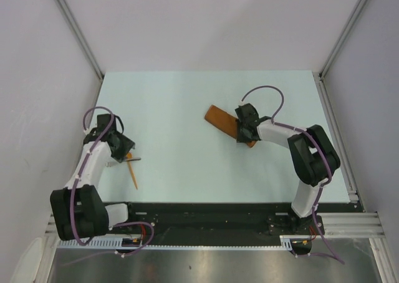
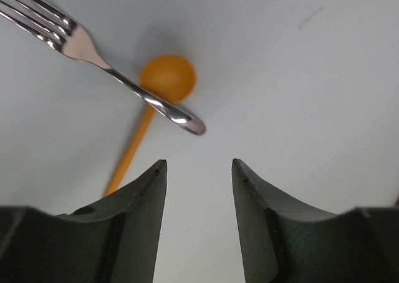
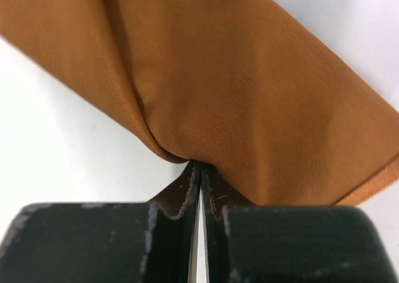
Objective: Fold the napkin into a case and place the utensils inside
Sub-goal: Move the smaller rectangle folded napkin to the center of the board, then pick up the knife from the corner of the board, then pass from the left arm to the right
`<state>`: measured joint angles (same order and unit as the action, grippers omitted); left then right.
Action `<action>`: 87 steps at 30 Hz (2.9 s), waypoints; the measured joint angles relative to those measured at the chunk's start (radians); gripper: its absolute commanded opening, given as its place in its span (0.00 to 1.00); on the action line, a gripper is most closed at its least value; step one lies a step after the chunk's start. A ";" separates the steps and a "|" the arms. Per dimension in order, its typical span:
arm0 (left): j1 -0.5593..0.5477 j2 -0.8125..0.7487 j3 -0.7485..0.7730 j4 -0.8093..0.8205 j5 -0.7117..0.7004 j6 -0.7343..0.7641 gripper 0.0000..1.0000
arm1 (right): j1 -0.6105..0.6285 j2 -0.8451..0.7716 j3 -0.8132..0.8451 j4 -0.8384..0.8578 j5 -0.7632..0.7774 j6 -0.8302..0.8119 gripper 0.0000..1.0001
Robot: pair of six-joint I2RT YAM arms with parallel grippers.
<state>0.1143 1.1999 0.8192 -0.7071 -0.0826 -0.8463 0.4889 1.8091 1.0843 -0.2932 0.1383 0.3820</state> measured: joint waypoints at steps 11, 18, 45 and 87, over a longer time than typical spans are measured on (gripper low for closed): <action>0.159 0.127 0.013 -0.092 -0.068 -0.087 0.61 | 0.079 -0.097 -0.019 -0.045 -0.054 -0.037 0.58; 0.234 0.023 -0.011 -0.106 -0.099 -0.271 0.60 | 0.253 -0.274 -0.046 -0.032 -0.157 -0.045 0.61; 0.152 0.183 0.100 -0.064 -0.081 -0.255 0.00 | 0.091 -0.391 -0.012 -0.128 -0.289 -0.083 0.75; -0.945 0.240 0.404 0.140 0.151 1.081 0.00 | -0.075 -0.397 -0.007 0.207 -1.042 -0.002 0.48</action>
<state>-0.8310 1.4403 1.2236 -0.5671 0.0685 0.2344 0.4137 1.4120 1.0775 -0.0864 -0.9039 0.3801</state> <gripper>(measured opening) 0.025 0.542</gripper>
